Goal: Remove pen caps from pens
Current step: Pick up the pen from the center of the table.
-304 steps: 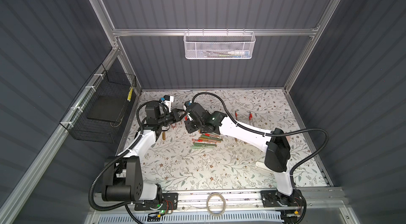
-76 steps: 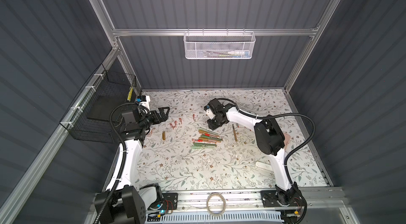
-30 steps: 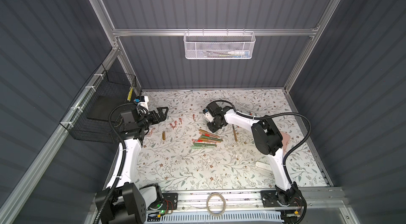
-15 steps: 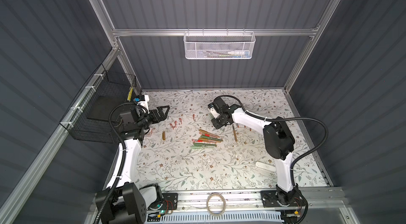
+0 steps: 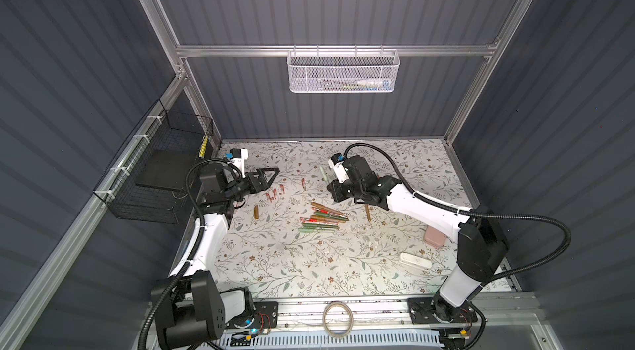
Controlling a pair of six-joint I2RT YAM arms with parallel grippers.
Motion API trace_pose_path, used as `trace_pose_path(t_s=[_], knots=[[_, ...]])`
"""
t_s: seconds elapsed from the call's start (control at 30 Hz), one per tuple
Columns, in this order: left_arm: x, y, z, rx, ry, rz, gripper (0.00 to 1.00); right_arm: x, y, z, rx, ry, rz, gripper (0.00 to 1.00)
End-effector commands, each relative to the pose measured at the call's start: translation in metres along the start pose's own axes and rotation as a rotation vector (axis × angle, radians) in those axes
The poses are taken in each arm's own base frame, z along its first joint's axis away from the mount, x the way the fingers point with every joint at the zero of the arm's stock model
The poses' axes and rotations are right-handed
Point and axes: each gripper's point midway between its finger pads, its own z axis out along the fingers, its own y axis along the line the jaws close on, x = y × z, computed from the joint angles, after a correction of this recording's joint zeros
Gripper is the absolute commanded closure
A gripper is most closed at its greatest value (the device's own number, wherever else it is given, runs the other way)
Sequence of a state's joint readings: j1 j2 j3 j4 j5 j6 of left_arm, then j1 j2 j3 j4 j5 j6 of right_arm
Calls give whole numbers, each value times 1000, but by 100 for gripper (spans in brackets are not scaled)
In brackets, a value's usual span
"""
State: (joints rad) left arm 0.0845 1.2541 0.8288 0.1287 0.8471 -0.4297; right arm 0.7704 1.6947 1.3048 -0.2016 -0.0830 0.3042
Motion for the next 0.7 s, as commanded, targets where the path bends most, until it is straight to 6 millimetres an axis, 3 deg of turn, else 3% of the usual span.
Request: trace_pose_path(t_s=[0.0,0.2,0.33,0.67], knots=[[9,-15,14,77,53,4,7,-8,26,-5,-59,-67,44,100],[36,-31,43,148,155,-5,17,3,45,1,-70,-73,71,100],[50,-28,57,141,194,2,23,10,51,9,-59,-85,99,100],[57,-39,68,167,227,-4,42,10,76,31,-77,-17,61,100]])
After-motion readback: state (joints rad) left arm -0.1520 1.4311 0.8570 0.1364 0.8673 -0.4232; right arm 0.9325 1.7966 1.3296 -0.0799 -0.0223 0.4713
